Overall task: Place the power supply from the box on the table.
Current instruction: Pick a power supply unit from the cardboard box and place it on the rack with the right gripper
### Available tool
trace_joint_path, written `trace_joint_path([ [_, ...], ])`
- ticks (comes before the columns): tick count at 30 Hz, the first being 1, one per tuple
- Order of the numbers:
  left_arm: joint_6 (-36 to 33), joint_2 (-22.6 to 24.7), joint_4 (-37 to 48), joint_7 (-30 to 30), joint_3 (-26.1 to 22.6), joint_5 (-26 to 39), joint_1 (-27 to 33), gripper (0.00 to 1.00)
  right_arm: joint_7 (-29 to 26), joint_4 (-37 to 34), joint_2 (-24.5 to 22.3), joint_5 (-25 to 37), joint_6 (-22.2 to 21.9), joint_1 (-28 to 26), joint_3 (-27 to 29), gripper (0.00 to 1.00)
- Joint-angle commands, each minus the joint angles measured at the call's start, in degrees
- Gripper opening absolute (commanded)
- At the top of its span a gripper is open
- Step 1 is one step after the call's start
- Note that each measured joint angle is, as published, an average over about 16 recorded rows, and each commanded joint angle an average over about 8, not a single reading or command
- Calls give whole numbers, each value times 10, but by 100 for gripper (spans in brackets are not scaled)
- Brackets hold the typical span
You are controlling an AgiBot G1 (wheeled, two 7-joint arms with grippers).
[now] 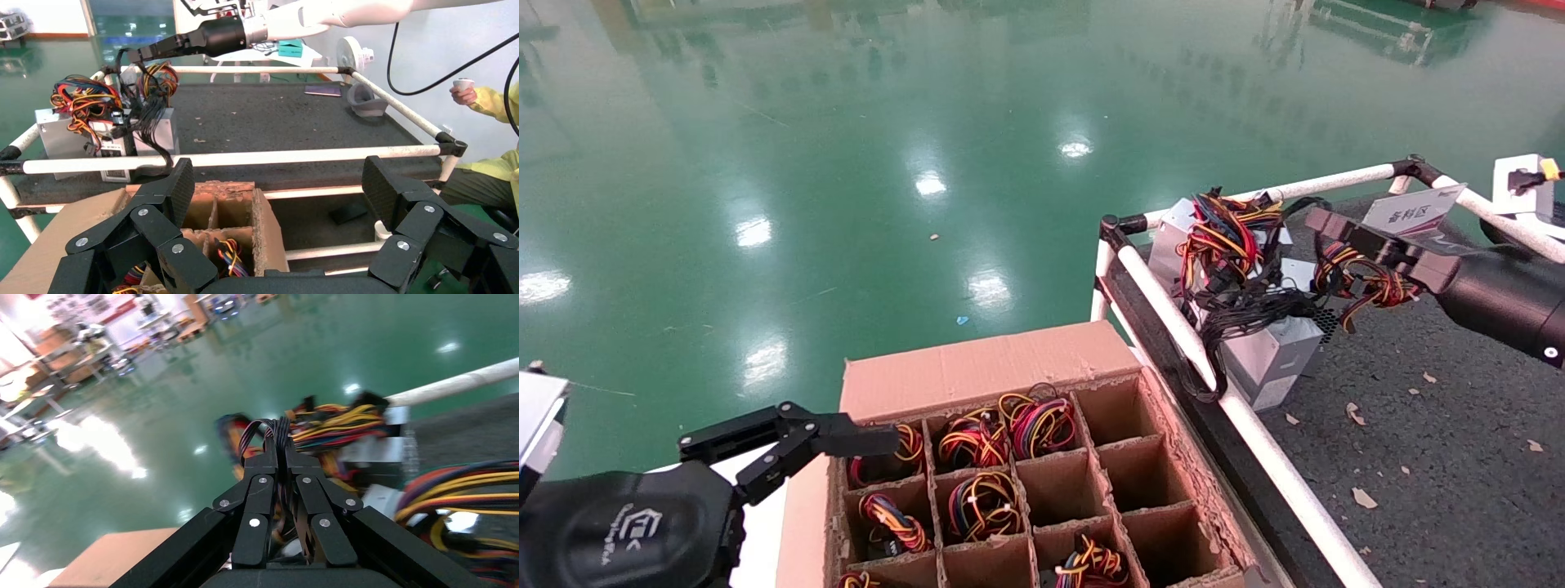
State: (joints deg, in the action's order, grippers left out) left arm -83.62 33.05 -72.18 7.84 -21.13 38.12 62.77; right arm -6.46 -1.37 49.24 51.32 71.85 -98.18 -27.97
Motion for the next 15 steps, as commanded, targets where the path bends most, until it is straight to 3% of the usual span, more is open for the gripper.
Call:
trace_joint_path([
  [1,0,0,0,0,0,0,0,100,2,-2,-1,0,-15,1,0,0],
  [2,0,0,0,0,0,0,0,100,3,-1,-2,1,-17,1,-1,5],
  [9,0,0,0,0,0,0,0,100,16,8,-8,8,-18,3,-6,93],
  [10,0,0,0,0,0,0,0,100,17,9,-8,9,-18,3,-7,100],
  [15,0,0,0,0,0,0,0,100,18,10,-9,12,-18,4,-9,100],
])
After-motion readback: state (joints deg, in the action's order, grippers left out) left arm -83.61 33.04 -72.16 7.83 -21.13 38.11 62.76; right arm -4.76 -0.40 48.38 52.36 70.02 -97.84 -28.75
